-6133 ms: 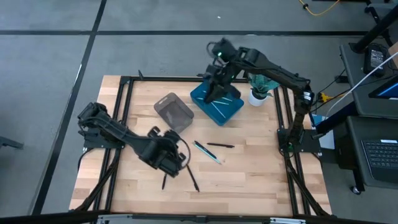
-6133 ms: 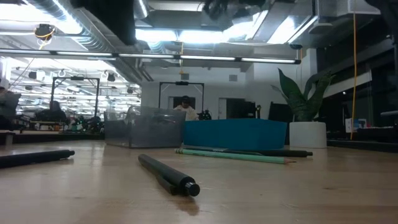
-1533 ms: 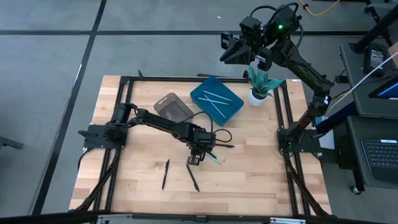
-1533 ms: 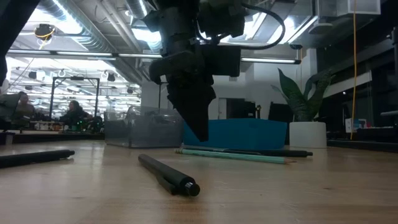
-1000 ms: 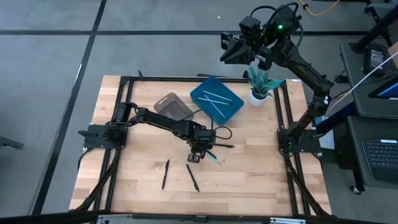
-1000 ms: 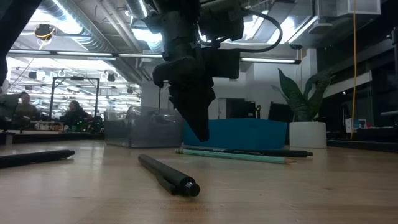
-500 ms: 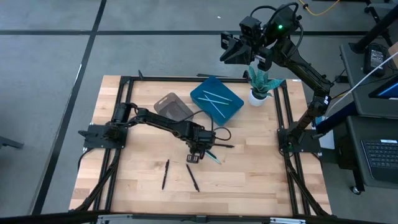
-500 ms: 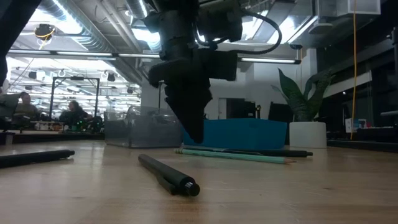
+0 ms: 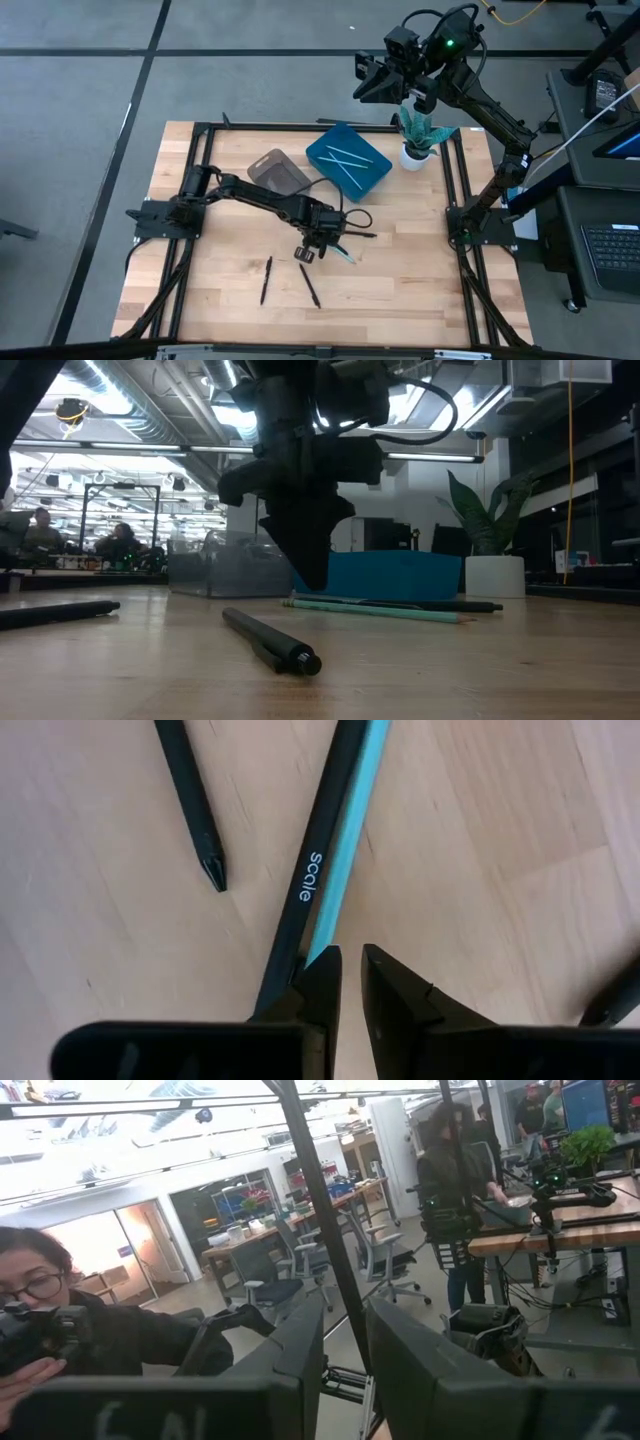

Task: Sort pens & pencils
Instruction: Put the light blue pencil into the blue bin

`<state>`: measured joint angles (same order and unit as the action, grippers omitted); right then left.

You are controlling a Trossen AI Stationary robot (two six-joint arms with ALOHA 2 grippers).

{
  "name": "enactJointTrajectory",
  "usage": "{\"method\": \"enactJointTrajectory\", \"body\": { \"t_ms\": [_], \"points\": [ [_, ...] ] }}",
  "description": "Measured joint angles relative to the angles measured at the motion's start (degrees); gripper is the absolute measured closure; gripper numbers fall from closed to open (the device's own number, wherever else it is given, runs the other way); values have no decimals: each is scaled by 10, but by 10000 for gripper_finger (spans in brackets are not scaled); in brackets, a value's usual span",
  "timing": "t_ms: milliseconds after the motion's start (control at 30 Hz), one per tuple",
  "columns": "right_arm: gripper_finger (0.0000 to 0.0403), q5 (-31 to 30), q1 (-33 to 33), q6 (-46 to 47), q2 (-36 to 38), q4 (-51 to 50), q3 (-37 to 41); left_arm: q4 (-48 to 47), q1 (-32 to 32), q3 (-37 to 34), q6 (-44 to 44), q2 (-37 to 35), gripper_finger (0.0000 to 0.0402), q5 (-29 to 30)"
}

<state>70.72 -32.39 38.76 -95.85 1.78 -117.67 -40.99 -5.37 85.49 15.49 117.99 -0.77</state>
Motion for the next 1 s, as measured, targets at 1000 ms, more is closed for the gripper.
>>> {"method": "enactJointTrajectory", "body": {
  "t_ms": [1000],
  "points": [
    [320,-2,0,2,0,0,0,13,18,0,-18,0,362,-39]
  ]
}}
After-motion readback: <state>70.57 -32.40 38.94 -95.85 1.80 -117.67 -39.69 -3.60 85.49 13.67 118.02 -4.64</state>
